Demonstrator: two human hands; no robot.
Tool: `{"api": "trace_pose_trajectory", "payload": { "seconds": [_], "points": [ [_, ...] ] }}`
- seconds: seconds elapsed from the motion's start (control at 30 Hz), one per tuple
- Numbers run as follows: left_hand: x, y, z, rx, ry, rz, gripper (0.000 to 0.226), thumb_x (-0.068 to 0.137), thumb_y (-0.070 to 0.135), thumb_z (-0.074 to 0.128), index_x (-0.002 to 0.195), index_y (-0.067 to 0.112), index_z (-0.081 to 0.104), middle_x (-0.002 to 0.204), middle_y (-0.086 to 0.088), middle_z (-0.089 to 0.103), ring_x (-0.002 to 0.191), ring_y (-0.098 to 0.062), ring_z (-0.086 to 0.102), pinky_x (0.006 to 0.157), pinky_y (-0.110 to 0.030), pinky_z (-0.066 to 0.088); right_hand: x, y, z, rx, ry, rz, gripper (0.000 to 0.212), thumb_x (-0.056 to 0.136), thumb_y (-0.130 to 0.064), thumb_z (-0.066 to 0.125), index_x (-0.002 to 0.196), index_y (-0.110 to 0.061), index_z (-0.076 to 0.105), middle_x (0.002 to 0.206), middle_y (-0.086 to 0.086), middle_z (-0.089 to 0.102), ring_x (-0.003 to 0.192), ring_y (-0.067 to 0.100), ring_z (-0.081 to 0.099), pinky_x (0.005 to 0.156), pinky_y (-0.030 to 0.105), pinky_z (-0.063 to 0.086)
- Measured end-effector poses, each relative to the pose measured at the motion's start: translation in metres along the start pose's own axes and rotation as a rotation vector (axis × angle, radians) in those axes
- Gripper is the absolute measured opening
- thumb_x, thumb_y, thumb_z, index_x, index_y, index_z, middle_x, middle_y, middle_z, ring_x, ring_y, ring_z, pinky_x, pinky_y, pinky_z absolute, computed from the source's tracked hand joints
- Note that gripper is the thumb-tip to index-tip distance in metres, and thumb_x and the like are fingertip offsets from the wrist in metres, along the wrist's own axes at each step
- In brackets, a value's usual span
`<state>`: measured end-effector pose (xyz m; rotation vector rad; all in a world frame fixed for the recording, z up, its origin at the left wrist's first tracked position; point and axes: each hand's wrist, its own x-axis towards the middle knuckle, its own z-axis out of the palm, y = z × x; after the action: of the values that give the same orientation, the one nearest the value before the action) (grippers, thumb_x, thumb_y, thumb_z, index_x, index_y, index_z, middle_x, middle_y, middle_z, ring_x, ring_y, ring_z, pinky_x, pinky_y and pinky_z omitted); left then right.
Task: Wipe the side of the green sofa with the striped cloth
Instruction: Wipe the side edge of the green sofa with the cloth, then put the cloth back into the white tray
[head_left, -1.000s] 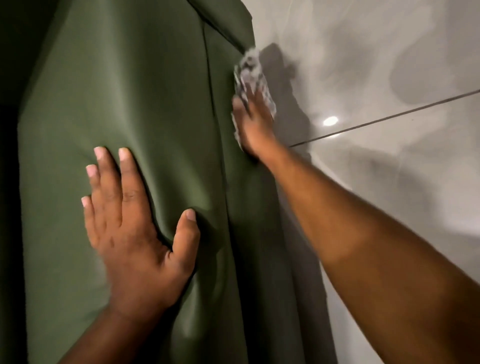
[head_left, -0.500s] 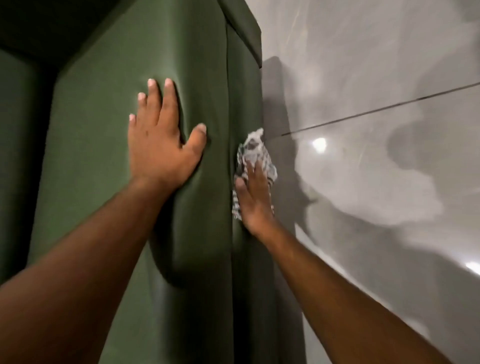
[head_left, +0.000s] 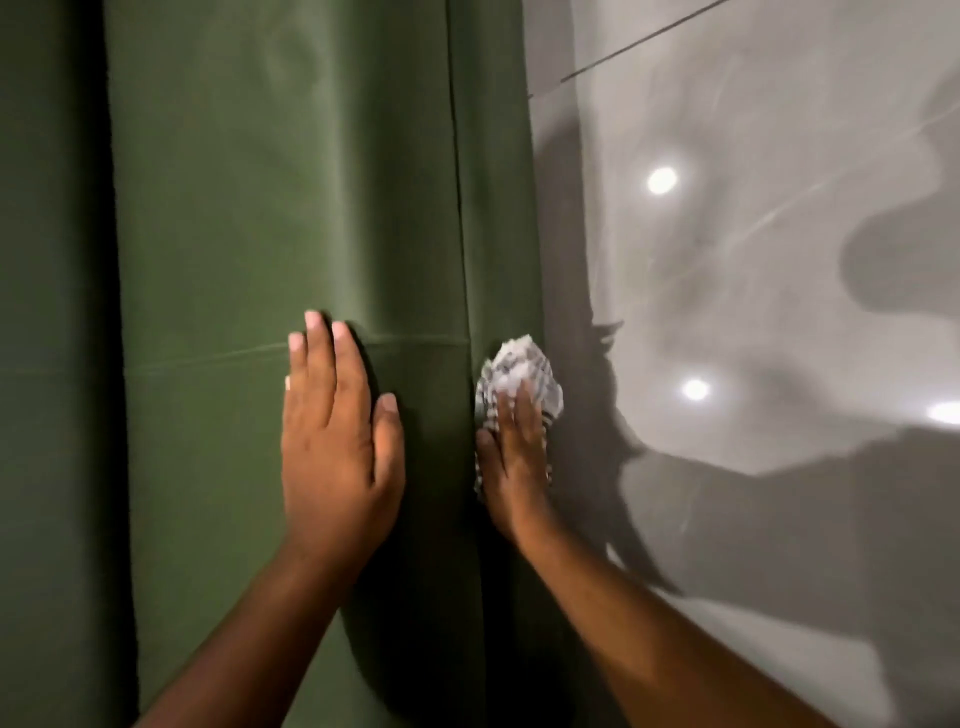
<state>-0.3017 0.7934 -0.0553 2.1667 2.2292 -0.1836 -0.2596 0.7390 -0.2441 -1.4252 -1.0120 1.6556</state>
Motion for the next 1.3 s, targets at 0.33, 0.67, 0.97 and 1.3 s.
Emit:
{"api": "trace_pose_trajectory", "payload": {
  "seconds": [0.33,0.67,0.97,1.3],
  "points": [
    [-0.093,-0.005,-0.006,-0.160,-0.109,-0.190,0.069,0.096,0.039,0.033,0.157,0.016,0.010,0.162,0.006,-0.007,0.151,-0.015,-0.009,0.122,-0.037,0.000,-0.075,-0.015,-0.024,0.364,0.033,0.433,0.026,0.101,-0.028,0.045,0.120,-0.017,0.060,0.108,0.010,0.062,0.105,0.026,0.059,0.103,0.051,0.045],
    [-0.225,-0.013,-0.198,-0.340,-0.188,-0.659,0.065,0.100,0.036,0.043,0.157,0.026,0.013,0.167,-0.009,0.001,0.154,-0.029,0.001,0.121,-0.051,0.009,-0.127,-0.303,-0.101,0.155,-0.172,0.129,0.021,0.101,-0.026,0.042,0.110,-0.021,0.061,0.111,0.004,0.068,0.103,0.015,0.066,0.088,0.028,0.052],
    [-0.400,0.018,-0.381,-0.473,0.159,-1.375,0.068,0.100,0.048,0.040,0.157,0.026,0.010,0.167,-0.009,0.001,0.154,-0.028,0.000,0.122,-0.050,0.008,-0.313,-0.510,-0.002,-0.325,-0.969,-0.185,0.022,0.100,-0.028,0.042,0.096,-0.024,0.063,0.082,-0.006,0.067,0.070,-0.010,0.058,0.058,0.001,0.042],
    [-0.662,0.154,-0.428,-0.410,0.533,-2.172,0.077,0.094,0.060,0.043,0.157,0.026,0.012,0.167,-0.009,0.002,0.154,-0.029,0.002,0.122,-0.052,0.010,-0.616,-0.489,0.062,-0.601,-2.001,-0.228,0.022,0.102,-0.034,0.043,0.098,-0.029,0.065,0.087,-0.002,0.067,0.087,0.012,0.061,0.073,0.024,0.051]
  ]
}}
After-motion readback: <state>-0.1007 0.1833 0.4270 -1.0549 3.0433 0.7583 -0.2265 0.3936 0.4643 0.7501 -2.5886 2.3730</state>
